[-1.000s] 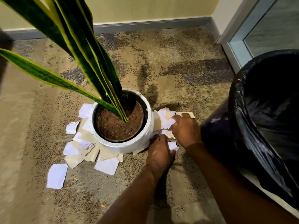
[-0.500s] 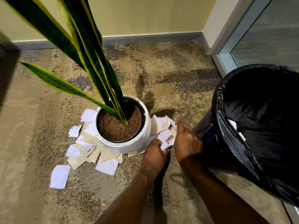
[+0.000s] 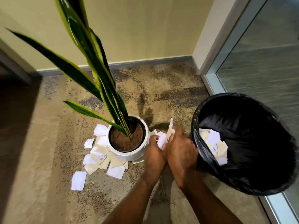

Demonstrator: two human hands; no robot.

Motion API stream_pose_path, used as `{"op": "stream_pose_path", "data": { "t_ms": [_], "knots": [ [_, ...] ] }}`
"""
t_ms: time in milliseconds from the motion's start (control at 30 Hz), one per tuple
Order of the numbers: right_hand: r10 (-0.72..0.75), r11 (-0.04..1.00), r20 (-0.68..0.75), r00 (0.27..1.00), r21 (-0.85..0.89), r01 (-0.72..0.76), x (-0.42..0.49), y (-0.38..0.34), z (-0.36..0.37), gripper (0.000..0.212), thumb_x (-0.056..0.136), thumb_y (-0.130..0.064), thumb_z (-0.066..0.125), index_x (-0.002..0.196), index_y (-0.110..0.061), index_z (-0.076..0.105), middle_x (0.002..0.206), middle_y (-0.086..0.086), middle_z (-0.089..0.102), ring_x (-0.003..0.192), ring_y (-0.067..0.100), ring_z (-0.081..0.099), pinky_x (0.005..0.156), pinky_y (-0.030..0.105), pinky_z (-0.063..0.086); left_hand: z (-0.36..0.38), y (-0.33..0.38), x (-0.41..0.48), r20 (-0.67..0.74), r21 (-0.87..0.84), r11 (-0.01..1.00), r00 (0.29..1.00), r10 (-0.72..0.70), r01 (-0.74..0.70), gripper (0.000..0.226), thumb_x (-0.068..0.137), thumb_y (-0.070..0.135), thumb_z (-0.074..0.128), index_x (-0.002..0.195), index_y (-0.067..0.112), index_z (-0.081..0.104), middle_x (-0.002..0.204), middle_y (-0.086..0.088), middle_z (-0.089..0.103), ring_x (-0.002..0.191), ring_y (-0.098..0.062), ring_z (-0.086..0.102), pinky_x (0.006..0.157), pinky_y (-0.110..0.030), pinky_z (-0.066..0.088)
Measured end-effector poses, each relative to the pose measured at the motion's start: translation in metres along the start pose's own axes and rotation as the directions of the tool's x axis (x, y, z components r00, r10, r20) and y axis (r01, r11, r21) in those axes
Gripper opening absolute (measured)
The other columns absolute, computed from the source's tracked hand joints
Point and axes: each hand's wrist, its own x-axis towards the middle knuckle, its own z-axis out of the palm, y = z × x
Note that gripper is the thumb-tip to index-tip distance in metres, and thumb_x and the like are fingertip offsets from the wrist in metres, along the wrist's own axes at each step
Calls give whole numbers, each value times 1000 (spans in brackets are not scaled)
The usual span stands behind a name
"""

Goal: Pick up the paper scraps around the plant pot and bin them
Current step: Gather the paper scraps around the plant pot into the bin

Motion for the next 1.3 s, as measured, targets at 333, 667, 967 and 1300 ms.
{"op": "stream_pose_path", "data": {
  "t_ms": [333,667,967,1300],
  "knots": [
    [228,941,-245,942,305,-148,31,21,-151,20,91,-21,50,110,-17,54,94,22,67,88,41,63,71,42,49,-25,165,-5,43,171,939,955,294,-297,37,88,27,60,121,14,48,109,-10,65,96,-31,61,70,-31,39],
    [449,862,-146,882,331,-384,56,109,-191,22,83,-19,50,96,-9,64,97,24,68,93,39,63,78,39,50,48,210,-13,261,290,904,934,242,-315,45,79,33,68,116,15,48,108,-10,64,99,-31,61,76,-37,50],
    [399,904,-139,906,225,-363,55,133,-181,28,85,-17,47,80,-1,68,89,27,68,83,41,65,70,36,50,64,192,-13,330,346,877,918,221,-335,52,78,30,70,120,12,45,113,-13,60,101,-34,60,72,-35,44],
    [389,908,-117,914,216,-359,53,132,-165,31,88,-35,53,81,-9,69,85,20,70,81,37,67,64,32,46,70,181,-9,465,280,914,875,138,-294,94,68,37,84,143,17,31,136,-13,43,114,-31,56,95,-39,47]
  ]
}}
